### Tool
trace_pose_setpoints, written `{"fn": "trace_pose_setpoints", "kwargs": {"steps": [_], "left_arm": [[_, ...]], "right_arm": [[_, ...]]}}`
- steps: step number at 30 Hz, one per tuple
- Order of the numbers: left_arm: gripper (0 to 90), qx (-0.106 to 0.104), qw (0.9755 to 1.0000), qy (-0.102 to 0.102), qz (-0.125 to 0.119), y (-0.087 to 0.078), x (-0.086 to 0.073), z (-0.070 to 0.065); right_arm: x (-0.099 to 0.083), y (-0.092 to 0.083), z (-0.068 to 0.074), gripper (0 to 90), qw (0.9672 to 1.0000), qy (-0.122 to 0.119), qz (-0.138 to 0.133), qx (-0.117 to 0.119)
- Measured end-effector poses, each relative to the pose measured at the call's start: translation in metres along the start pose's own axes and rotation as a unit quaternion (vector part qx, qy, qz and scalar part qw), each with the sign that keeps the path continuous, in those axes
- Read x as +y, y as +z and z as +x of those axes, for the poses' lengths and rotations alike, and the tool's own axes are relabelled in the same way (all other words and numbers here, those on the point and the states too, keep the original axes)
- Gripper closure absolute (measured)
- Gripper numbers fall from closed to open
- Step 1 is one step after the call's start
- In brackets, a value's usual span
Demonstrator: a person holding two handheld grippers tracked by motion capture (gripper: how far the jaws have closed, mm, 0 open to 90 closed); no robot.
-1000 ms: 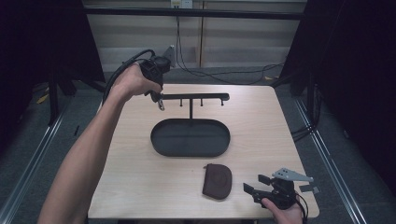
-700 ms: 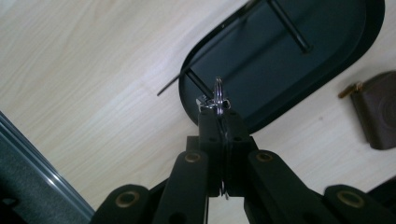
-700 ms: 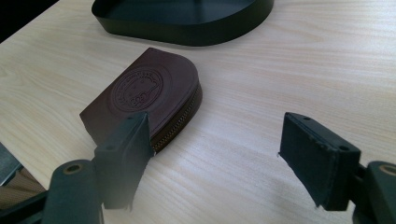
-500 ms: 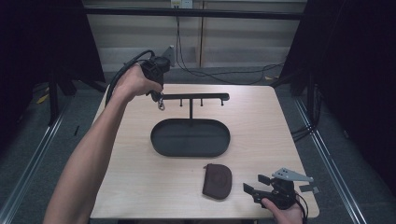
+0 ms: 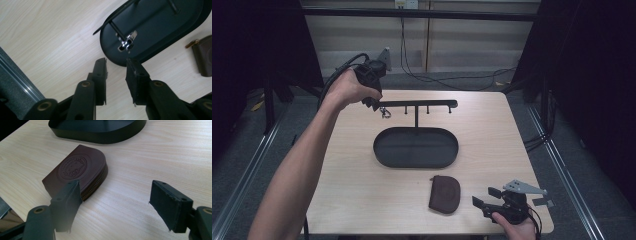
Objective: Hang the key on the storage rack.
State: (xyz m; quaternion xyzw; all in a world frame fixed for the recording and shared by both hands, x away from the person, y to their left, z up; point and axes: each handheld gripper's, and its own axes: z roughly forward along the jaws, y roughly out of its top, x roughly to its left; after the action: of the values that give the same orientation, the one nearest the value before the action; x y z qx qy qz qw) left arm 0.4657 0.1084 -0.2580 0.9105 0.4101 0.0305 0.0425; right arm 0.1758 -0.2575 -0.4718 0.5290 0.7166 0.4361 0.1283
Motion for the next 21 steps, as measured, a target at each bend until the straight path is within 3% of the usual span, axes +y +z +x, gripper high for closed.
{"fn": "trace_pose_setpoints", "kwargs": {"steps": [7,11,17,21], "left_arm": [[63.2,-0.007,1.0,-0.001,-0.004,0.0,-0.017,0.006],[54.6,-0.01,0.9999,0.007,0.0,0.002,-0.028,0.011],[50.4,-0.008,0.9998,0.01,-0.012,0.005,-0.045,0.015],[45.3,-0.019,0.9996,0.01,-0.017,0.011,-0.057,0.017]], "right_arm": [[0.0,0.0,0.0,24.3,1.0,-0.001,0.002,-0.001],[0.0,0.001,0.0,24.3,1.0,-0.001,0.003,-0.003],[0.001,0.003,-0.001,24.3,1.0,0.003,0.005,-0.005],[0.001,0.003,-0.001,24.3,1.0,0.002,0.006,-0.006]]}}
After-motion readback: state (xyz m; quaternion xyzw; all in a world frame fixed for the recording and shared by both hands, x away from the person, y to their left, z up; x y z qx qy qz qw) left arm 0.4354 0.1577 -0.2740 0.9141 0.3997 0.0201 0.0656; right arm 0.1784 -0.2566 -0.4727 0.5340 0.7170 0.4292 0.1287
